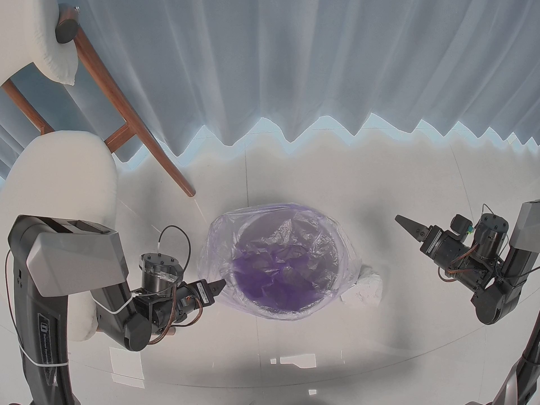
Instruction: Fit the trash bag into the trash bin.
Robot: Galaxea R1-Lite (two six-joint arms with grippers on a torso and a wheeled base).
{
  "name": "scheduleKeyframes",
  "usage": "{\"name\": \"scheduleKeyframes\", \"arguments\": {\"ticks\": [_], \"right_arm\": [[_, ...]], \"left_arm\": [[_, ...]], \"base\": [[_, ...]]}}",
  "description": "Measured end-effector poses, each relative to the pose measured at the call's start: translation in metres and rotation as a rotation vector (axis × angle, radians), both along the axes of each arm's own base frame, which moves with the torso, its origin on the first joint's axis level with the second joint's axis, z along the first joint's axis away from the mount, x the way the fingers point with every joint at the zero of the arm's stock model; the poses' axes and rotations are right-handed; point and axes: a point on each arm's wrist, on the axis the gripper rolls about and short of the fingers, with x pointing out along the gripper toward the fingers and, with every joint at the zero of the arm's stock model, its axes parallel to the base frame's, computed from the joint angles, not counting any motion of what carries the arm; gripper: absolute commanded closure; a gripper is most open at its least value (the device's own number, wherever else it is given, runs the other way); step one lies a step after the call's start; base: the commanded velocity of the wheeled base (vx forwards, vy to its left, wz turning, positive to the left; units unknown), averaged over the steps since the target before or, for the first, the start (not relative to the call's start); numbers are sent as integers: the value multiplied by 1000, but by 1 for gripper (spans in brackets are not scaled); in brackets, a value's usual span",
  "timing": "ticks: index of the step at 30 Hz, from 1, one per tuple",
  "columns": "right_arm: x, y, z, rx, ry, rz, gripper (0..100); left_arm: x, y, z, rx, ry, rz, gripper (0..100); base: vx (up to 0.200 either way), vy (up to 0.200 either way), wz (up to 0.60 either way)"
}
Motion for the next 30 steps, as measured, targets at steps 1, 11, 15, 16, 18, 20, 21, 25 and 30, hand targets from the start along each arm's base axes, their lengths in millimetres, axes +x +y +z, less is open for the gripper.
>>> {"name": "scheduleKeyframes", "arguments": {"ticks": [1,11,15,16,18,20,21,25,30], "right_arm": [[0,0,0,-1,1,1,0],[0,0,-2,-1,7,1,0],[0,0,-3,-2,12,1,0],[0,0,-4,-2,12,0,0],[1,0,-3,-2,11,1,0],[1,0,-4,-2,12,1,0],[1,0,-4,-2,12,1,0],[1,0,-4,-2,11,1,0],[1,1,-4,-2,12,1,0]], "left_arm": [[-3,0,3,-13,-33,-4,0],[-42,4,21,-86,-151,-79,0],[-44,3,33,-142,-176,-104,0],[-42,2,37,-162,-189,-102,0],[-36,-1,45,-204,-222,-95,0],[-29,-5,54,-245,-258,-89,0],[-26,-6,58,-263,-276,-88,0],[-8,-15,76,-314,-358,-87,0],[16,-28,88,-329,-398,-68,0]], "base": [[0,0,0],[0,0,0],[0,0,0],[0,0,0],[0,0,0],[0,0,0],[0,0,0],[0,0,0],[0,0,0]]}}
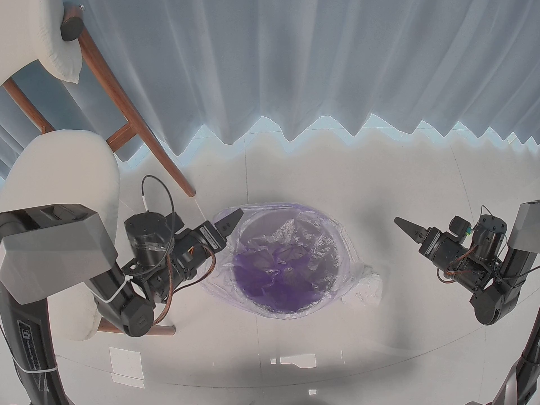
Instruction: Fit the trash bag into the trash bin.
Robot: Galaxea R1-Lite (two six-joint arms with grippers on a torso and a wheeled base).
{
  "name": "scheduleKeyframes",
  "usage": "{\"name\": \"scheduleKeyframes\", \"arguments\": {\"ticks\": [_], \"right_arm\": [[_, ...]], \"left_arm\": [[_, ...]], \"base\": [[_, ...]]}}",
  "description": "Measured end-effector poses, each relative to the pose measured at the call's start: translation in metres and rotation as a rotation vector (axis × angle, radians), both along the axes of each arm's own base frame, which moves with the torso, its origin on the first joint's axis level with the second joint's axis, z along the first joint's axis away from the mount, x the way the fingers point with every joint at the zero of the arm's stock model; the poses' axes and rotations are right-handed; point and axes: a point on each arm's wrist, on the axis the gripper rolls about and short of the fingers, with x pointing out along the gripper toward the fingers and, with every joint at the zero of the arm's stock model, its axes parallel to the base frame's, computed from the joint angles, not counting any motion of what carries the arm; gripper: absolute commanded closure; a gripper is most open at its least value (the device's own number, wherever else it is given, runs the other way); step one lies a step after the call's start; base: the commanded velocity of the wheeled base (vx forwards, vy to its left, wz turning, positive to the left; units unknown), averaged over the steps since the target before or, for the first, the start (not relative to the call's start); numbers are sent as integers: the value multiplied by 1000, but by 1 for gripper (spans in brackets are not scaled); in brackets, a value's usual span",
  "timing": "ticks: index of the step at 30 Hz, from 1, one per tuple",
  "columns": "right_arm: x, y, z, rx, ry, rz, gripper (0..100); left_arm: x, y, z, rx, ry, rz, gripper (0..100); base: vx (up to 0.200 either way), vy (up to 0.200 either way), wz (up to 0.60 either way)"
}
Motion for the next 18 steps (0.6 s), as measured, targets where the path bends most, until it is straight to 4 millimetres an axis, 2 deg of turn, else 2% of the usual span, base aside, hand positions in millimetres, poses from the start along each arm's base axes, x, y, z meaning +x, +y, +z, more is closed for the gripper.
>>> {"name": "scheduleKeyframes", "arguments": {"ticks": [8,9,18], "right_arm": [[0,0,0,0,2,1,0],[0,0,0,0,3,1,0],[-1,1,0,0,3,4,0]], "left_arm": [[24,-20,15,-8,-21,12,0],[25,-22,17,-9,-22,10,100],[36,-31,10,-3,-11,5,100]], "base": [[0,0,0],[0,0,0],[0,0,0]]}}
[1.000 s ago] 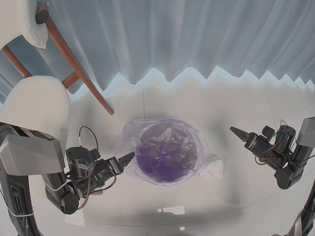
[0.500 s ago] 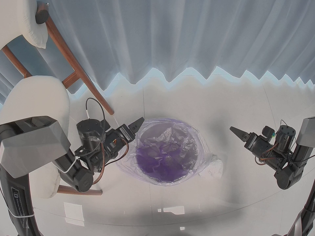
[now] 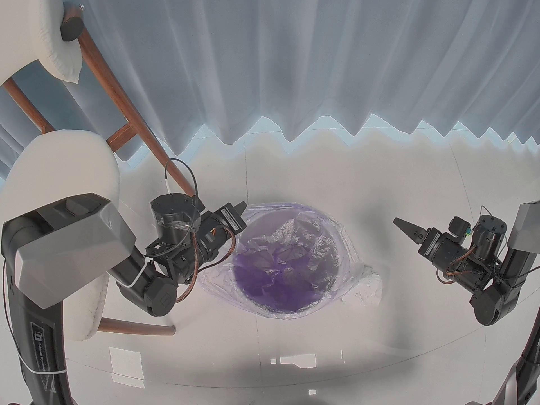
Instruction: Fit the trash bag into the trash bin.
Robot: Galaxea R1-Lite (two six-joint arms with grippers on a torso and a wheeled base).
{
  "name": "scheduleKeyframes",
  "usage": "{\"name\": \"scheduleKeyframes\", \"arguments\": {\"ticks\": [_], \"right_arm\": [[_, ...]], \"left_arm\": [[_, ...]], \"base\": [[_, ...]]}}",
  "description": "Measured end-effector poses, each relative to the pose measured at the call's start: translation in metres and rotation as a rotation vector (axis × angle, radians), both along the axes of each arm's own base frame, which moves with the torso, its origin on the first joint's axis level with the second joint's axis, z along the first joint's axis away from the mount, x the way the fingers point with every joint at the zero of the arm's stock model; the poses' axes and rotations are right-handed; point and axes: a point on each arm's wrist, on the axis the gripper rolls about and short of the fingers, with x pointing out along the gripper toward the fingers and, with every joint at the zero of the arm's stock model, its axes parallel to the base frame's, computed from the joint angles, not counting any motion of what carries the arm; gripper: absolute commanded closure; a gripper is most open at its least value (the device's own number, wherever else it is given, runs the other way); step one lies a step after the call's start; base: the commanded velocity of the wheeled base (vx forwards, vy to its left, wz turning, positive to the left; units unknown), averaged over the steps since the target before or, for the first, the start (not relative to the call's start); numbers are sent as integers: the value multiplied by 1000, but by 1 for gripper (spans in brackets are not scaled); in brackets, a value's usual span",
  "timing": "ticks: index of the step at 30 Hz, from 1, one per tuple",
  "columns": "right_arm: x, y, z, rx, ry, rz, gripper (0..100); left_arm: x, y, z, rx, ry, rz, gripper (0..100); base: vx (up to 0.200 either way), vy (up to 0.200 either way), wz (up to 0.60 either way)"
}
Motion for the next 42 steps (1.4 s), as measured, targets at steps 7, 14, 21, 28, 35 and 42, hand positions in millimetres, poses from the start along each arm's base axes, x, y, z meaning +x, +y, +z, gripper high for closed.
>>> {"name": "scheduleKeyframes", "arguments": {"ticks": [7,14,21,28,35,42], "right_arm": [[0,0,-1,-1,3,0,0],[0,0,-2,-1,7,0,0],[1,0,-5,-3,18,0,0],[1,0,-6,-3,21,0,0],[1,0,-7,-3,23,0,0],[2,0,-9,-5,31,0,0]], "left_arm": [[19,2,-16,3,6,28,100],[36,4,-35,5,20,48,100],[49,5,-57,5,34,61,100],[52,6,-68,-65,84,72,100],[54,5,-74,-122,120,77,100],[54,6,-75,-214,152,93,100]], "base": [[0,0,0],[0,0,0],[0,0,0],[0,0,0],[0,0,0],[0,0,0]]}}
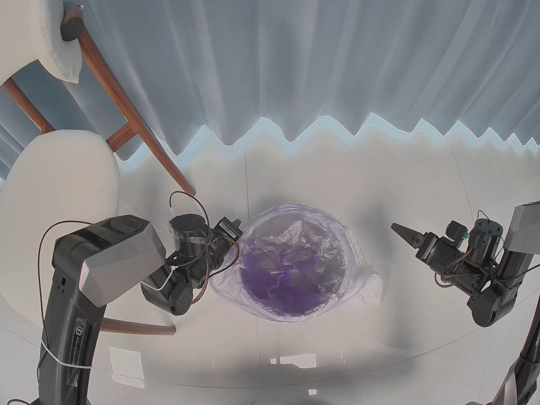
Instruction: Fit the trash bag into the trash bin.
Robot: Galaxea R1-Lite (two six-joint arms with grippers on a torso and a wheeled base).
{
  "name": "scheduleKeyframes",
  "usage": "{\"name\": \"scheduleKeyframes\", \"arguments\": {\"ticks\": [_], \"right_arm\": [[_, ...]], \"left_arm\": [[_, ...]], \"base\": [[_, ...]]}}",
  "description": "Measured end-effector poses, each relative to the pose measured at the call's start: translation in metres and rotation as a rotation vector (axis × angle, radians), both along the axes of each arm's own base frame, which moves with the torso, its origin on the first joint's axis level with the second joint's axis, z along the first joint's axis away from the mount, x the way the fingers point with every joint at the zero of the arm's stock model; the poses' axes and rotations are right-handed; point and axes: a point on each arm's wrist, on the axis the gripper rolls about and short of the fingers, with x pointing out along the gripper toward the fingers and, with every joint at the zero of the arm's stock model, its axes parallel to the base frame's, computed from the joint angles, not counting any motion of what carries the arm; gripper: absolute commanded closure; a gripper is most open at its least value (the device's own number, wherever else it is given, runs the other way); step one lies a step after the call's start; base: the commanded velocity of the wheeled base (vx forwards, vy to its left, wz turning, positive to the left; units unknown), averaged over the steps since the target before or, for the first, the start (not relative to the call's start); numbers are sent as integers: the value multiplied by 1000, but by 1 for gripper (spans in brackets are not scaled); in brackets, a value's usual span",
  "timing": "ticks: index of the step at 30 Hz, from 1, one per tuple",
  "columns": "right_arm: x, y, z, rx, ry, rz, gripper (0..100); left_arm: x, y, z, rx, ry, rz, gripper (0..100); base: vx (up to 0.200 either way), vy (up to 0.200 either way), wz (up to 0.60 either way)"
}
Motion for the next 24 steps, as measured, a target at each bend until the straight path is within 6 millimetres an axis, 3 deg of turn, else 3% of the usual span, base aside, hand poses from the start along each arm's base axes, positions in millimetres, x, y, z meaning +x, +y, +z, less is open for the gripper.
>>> {"name": "scheduleKeyframes", "arguments": {"ticks": [6,18,24], "right_arm": [[0,1,-2,-1,7,4,0],[-6,7,-2,-13,11,27,0],[-14,9,13,-8,-30,36,0]], "left_arm": [[-15,5,29,-36,-96,8,100],[-91,30,135,-39,-309,-109,100],[-112,42,165,37,-383,-112,100]], "base": [[0,0,0],[0,0,0],[0,0,0]]}}
